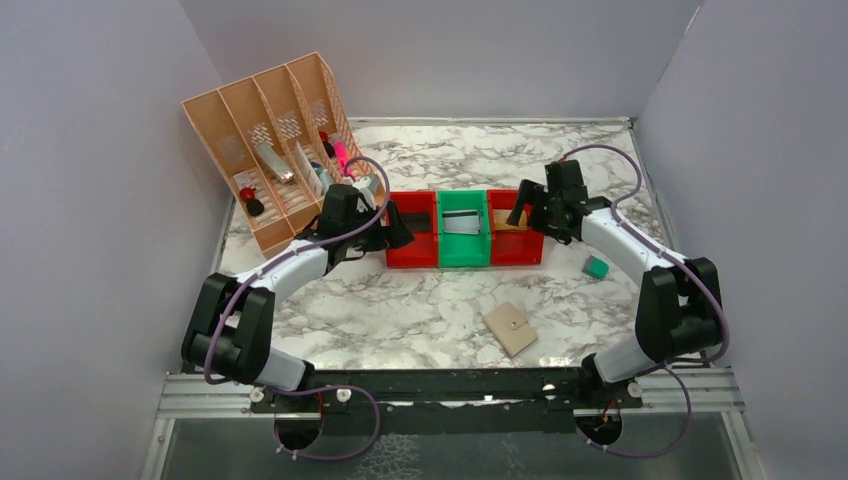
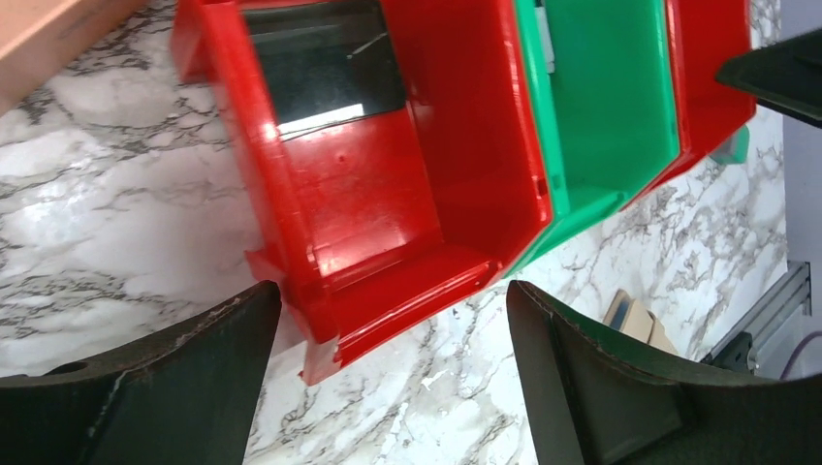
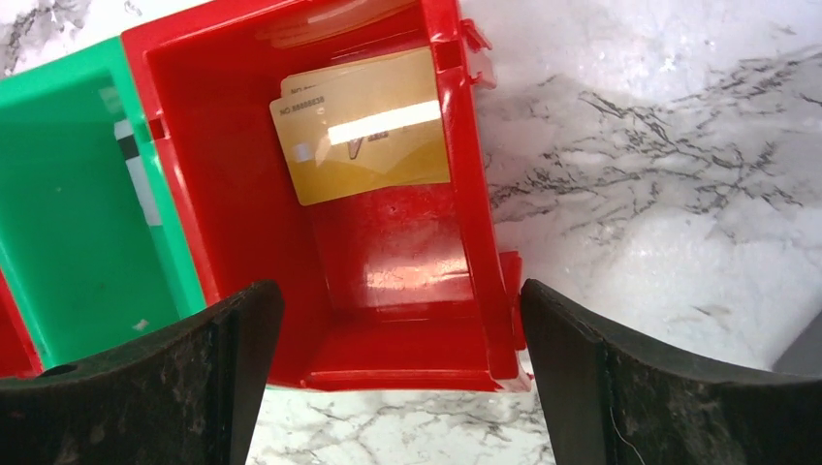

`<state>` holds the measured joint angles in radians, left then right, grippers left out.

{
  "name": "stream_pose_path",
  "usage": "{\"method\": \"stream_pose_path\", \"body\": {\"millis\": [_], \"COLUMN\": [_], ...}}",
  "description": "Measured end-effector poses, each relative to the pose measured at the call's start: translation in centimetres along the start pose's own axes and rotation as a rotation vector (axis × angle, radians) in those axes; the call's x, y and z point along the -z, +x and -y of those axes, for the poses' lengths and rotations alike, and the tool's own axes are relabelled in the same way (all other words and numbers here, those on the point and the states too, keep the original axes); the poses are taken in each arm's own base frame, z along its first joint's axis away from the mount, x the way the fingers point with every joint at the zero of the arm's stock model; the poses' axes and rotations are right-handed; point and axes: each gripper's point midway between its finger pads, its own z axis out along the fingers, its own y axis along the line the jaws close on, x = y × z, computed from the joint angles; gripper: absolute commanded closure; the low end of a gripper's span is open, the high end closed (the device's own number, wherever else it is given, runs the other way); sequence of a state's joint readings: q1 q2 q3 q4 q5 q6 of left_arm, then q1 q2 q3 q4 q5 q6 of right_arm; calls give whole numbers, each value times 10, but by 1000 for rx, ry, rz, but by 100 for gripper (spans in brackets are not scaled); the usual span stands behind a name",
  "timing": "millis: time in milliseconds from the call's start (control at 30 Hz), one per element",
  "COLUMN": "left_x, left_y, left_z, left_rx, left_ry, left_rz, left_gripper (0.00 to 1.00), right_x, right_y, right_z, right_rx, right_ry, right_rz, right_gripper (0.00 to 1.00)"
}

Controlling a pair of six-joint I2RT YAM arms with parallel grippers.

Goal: Take the credit cards out of the card holder

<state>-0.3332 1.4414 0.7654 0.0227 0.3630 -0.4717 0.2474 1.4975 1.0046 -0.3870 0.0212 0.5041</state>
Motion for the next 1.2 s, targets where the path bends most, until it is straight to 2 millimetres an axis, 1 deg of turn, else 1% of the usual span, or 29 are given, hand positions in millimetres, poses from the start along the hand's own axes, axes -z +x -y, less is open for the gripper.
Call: {"method": "stream_pose_path", "body": {"millis": [100,333,500,600,700,733,800,833,867,933,1000,1100,1133,1200], "left_x": [-1,-1,5,10,16,18,24,29,33,42,50,56,58,60], "left_y": [3,6,12,10,4,2,-4,-7,-10,-17,-20,-21,-21,-24], "left_z": [8,8,11,12,11,11,10,11,11,12,10,5,4,3], "left_rx": [-15,-22,-28,-31,-38,-39,-42,-46,-48,-55,-61,-63,-62,-63], "left_ry": [25,25,17,6,-17,-28,-47,-56,-65,-74,-92,-119,-129,-139], "left_rz": [-8,-6,0,12,39,51,78,96,111,154,194,220,225,240], "left_gripper": [16,17,16,9,3,2,1,1,1,1,1,1,1,1], "right_x": [-8,-7,-5,4,21,29,45,51,55,57,52,44,44,47], "right_y": [2,2,-1,-7,-16,-17,-10,-4,9,36,75,126,138,155], "right_z": [-3,-4,0,8,13,13,15,17,18,21,25,31,31,31], "right_rx": [23,65,71,69,54,47,28,21,12,-5,-23,-44,-50,-54], "right_ry": [-18,-50,-22,27,52,47,28,12,-14,-56,-100,-132,-142,-160], "right_rz": [-29,-42,-22,6,61,82,110,117,110,73,-17,-176,-213,-268], "right_gripper": [3,1,1,1,1,0,3,5,8,11,12,15,16,18]}}
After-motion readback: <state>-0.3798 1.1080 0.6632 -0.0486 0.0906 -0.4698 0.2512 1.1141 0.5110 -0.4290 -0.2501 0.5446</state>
